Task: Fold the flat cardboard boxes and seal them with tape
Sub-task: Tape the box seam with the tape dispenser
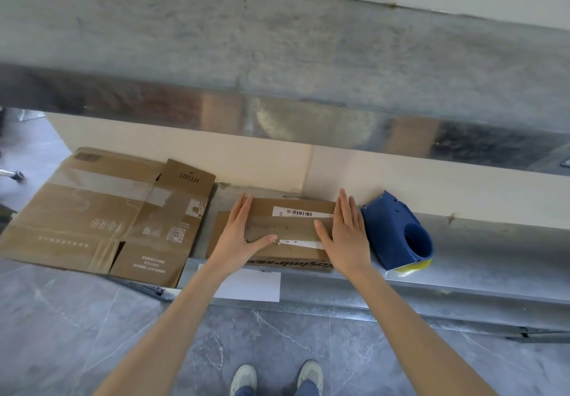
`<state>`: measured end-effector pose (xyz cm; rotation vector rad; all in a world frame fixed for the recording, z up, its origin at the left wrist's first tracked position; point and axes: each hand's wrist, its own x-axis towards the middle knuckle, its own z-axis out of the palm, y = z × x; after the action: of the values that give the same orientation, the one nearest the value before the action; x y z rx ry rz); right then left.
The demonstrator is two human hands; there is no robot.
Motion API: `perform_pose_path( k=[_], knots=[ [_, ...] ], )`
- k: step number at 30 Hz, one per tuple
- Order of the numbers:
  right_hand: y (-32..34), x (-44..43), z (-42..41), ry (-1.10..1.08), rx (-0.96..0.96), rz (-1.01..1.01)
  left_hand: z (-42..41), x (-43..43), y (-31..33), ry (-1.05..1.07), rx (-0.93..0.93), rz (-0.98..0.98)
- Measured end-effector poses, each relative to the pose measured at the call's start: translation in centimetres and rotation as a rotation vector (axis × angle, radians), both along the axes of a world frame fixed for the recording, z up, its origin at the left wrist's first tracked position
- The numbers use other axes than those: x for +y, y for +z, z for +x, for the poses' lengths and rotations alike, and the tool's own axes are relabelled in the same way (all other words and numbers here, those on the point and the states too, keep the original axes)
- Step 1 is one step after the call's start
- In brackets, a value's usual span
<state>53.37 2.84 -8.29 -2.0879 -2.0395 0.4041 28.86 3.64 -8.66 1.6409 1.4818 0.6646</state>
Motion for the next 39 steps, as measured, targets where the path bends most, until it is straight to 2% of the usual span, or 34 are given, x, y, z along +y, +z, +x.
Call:
perform_pose_path(
  k=[2,6,9,14,17,20,30,35,39],
  knots=[
    [0.1,0.1,-0.2,0.043,-0.018,0.032,0.1,0.4,0.2,-0.018,0.089,0.080],
    [0.5,0.2,-0.9,-0.025,0.273,-0.010,0.9,0.9,0.2,-0.016,0.175,0.157],
    [0.5,0.2,-1.4,-0.110,0.375,0.000,1.3,0.9,0.1,0.052,0.185,0.167],
    [0.2,0.2,-1.4,-0.254,0.659,-0.009,1.3,0.7,-0.4,0.092,0.070,0.157],
    [-0.2,0.0,-0.6,-0.340,0.903,-0.043,1.2,0.7,-0.5,0.127,-0.069,0.104],
    [-0.6,0.0,0.0,-0.387,1.025,-0.091,1.2,0.8,-0.7,0.196,-0.226,0.001],
    [-0.9,-0.1,0.8,-0.451,1.141,-0.064,0.6,0.7,-0.8,0.200,-0.432,-0.121],
    [-0.6,-0.4,0.0,-0.409,1.053,-0.052,0.4,0.7,-1.0,0.202,-0.541,-0.162],
    [-0.5,-0.4,-0.4,-0.339,0.940,-0.059,0.5,0.7,-0.9,0.212,-0.553,-0.118]
  ],
)
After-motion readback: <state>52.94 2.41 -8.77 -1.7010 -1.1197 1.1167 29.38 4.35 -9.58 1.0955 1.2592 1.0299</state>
